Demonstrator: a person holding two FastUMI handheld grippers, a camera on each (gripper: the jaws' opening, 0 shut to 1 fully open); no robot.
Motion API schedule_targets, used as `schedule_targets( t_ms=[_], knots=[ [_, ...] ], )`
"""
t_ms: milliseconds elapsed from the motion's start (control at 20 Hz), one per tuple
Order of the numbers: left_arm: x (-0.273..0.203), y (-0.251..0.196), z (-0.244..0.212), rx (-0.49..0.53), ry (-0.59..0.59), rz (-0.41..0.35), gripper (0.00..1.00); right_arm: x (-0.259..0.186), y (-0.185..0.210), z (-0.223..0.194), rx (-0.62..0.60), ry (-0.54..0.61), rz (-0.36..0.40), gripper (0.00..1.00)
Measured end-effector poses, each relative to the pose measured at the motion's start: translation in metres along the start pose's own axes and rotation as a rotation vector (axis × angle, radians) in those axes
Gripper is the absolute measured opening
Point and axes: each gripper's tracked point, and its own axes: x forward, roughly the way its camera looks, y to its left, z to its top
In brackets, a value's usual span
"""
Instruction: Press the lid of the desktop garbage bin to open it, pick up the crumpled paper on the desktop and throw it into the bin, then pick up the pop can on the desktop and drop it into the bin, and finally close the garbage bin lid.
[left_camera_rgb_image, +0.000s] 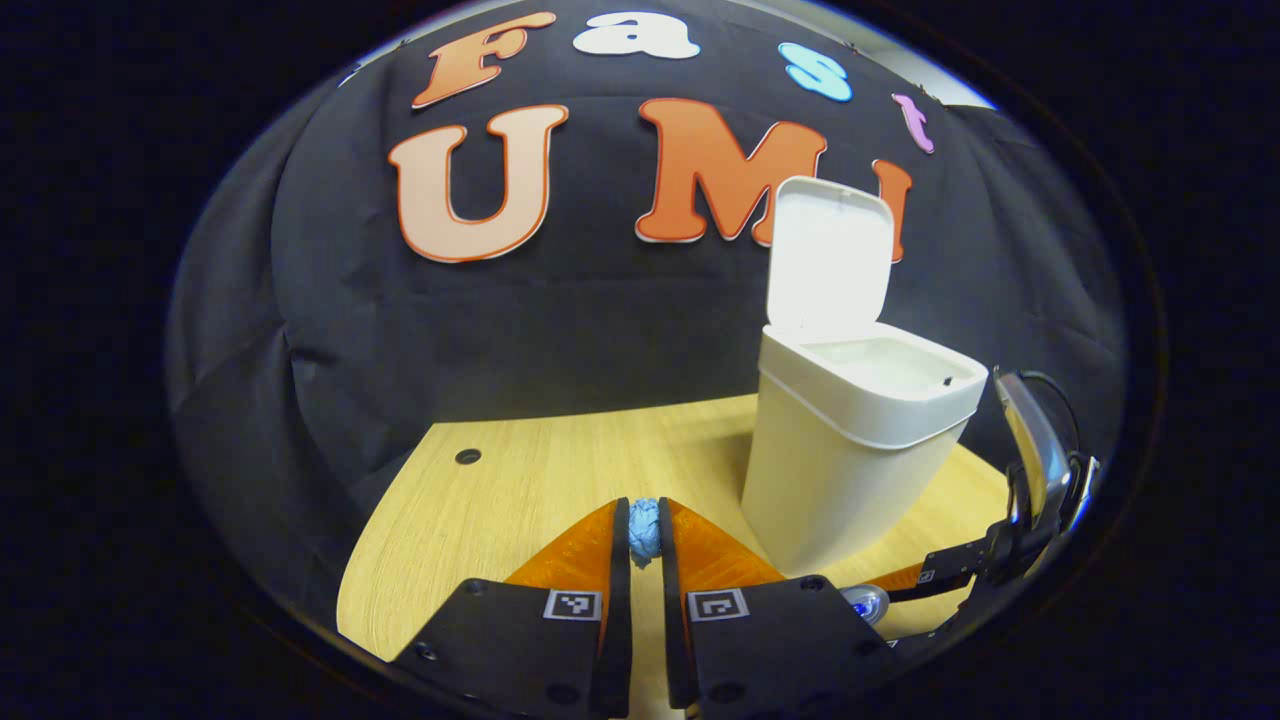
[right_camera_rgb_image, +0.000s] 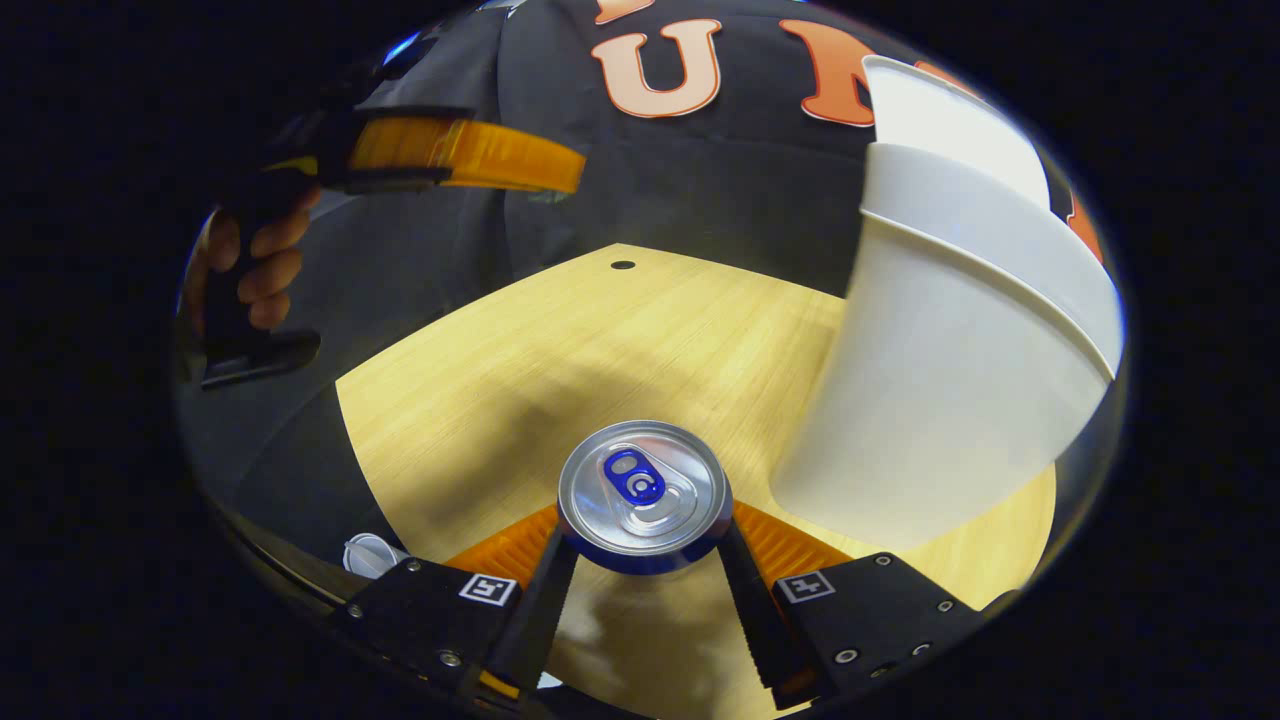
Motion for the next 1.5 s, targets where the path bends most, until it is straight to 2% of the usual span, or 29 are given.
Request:
schedule_targets(
  t_ms=[500, 900, 950, 1000, 1250, 1300, 1350, 1500],
  knots=[
    [0.014, -0.033, 0.039, 0.064, -0.136, -0.123, 0.17, -0.003, -0.002, -0.001, 0.118, -0.022, -0.125, 0.8],
    [0.021, -0.063, 0.054, 0.068, -0.176, -0.234, 0.18, -0.005, -0.003, 0.005, 0.196, -0.011, -0.217, 0.8],
    [0.023, -0.067, 0.055, 0.068, -0.181, -0.247, 0.17, -0.006, -0.004, 0.006, 0.202, -0.008, -0.229, 0.75],
    [0.024, -0.07, 0.057, 0.067, -0.187, -0.258, 0.17, -0.006, -0.004, 0.006, 0.209, -0.007, -0.238, 0.8],
    [0.029, -0.083, 0.061, 0.073, -0.198, -0.312, 0.17, -0.009, -0.003, 0.005, 0.251, 0.007, -0.287, 0.8],
    [0.028, -0.085, 0.061, 0.074, -0.198, -0.322, 0.17, -0.009, -0.003, 0.004, 0.259, 0.01, -0.297, 0.75],
    [0.03, -0.088, 0.061, 0.075, -0.195, -0.331, 0.17, -0.009, -0.003, 0.004, 0.266, 0.012, -0.303, 0.8],
    [0.032, -0.093, 0.059, 0.078, -0.19, -0.347, 0.17, -0.009, -0.003, 0.003, 0.282, 0.019, -0.323, 0.8]
  ],
)
